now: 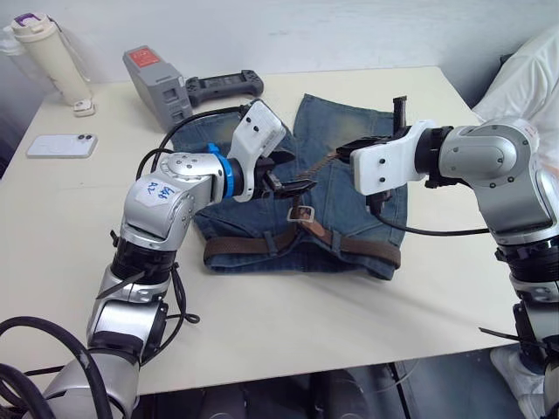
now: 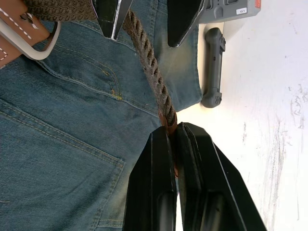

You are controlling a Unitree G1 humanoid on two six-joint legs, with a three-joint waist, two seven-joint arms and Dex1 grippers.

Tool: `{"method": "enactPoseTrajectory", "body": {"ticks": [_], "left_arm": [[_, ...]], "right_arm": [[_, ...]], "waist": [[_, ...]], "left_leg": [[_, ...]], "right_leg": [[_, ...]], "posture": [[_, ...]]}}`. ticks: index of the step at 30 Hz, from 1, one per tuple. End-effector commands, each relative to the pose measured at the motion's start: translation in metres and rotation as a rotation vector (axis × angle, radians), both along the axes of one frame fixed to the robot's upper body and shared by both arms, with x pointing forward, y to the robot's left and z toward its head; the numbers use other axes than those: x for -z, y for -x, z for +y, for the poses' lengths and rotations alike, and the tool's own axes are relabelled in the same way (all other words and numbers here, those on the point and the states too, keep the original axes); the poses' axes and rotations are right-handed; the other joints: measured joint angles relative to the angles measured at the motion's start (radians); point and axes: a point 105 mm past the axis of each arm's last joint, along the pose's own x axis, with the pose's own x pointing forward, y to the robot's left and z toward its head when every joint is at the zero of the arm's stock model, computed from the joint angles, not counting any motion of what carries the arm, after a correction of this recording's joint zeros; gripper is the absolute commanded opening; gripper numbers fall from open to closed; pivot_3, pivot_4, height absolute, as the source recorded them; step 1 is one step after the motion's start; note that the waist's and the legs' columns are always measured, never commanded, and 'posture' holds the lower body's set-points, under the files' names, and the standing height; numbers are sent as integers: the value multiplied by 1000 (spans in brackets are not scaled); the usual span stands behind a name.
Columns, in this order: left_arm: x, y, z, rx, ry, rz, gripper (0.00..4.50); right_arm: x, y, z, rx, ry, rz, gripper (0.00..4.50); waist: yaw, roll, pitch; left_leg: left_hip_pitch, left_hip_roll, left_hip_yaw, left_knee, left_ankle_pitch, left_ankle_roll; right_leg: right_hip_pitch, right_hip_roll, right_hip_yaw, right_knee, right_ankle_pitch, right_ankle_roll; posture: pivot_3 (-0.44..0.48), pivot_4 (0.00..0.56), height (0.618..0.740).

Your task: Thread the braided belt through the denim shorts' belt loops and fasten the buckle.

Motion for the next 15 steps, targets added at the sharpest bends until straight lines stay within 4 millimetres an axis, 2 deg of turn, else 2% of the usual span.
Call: {"method": "enactPoseTrajectory", "body": {"ticks": [1, 7, 9, 12, 15], "left_arm": [[-5, 1, -2, 7, 10, -31, 2708], [-10, -3, 1, 0, 50, -22, 20], [-11, -4, 1, -2, 58, -19, 20], [-12, -5, 2, -2, 63, -16, 20], [-13, -5, 3, -4, 69, -10, 20]], "right_arm": [[-15, 7, 0, -11, -20, -59, 0], [-15, 7, -2, 9, -41, -50, 0], [-15, 6, -4, 24, -73, -37, 0], [-8, 9, -8, 75, -315, 154, 0], [-8, 22, -14, 81, -475, 244, 0]], "waist": [[-2, 0, 0], [-1, 0, 0], [-2, 0, 0], [0, 0, 0], [5, 0, 0]], "left_leg": [[0, 0, 0, 0, 0, 0], [0, 0, 0, 0, 0, 0], [0, 0, 0, 0, 0, 0], [0, 0, 0, -1, 0, 0], [0, 0, -1, 0, 0, 0]], "right_leg": [[0, 0, 0, 0, 0, 0], [0, 0, 0, 0, 0, 0], [0, 0, 0, 0, 0, 0], [0, 0, 0, 0, 0, 0], [1, 0, -1, 0, 0, 0]], "posture": [[0, 150, 740], [0, 150, 740], [0, 150, 740], [0, 150, 740], [0, 150, 740]]}}
